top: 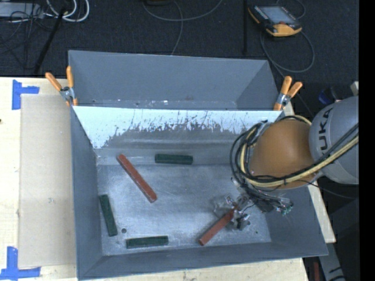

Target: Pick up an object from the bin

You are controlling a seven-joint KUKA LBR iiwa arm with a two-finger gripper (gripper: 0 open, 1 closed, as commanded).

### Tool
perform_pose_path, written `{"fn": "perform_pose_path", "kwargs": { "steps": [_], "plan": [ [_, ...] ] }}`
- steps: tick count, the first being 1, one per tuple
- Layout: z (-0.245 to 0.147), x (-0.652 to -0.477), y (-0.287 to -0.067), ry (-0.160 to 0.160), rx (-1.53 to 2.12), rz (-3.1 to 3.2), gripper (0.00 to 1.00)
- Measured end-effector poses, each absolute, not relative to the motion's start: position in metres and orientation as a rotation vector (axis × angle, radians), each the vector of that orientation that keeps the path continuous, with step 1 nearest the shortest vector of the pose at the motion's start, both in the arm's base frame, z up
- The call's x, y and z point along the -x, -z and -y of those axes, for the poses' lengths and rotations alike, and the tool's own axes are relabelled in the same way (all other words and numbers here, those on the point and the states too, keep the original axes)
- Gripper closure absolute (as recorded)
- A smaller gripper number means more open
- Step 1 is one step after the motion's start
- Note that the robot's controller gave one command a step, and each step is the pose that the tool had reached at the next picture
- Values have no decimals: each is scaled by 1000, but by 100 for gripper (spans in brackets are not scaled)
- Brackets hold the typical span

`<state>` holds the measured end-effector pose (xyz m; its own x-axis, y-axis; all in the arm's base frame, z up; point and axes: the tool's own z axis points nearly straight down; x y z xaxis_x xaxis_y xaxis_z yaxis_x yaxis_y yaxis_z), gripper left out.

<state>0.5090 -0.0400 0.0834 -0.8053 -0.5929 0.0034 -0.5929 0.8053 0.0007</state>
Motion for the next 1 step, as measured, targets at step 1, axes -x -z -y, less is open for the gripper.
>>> {"fn": "perform_pose_path", "kwargs": {
  "steps": [1],
  "plan": [
    [48,-520,-234,-5,-1041,2973,100]
  ]
}}
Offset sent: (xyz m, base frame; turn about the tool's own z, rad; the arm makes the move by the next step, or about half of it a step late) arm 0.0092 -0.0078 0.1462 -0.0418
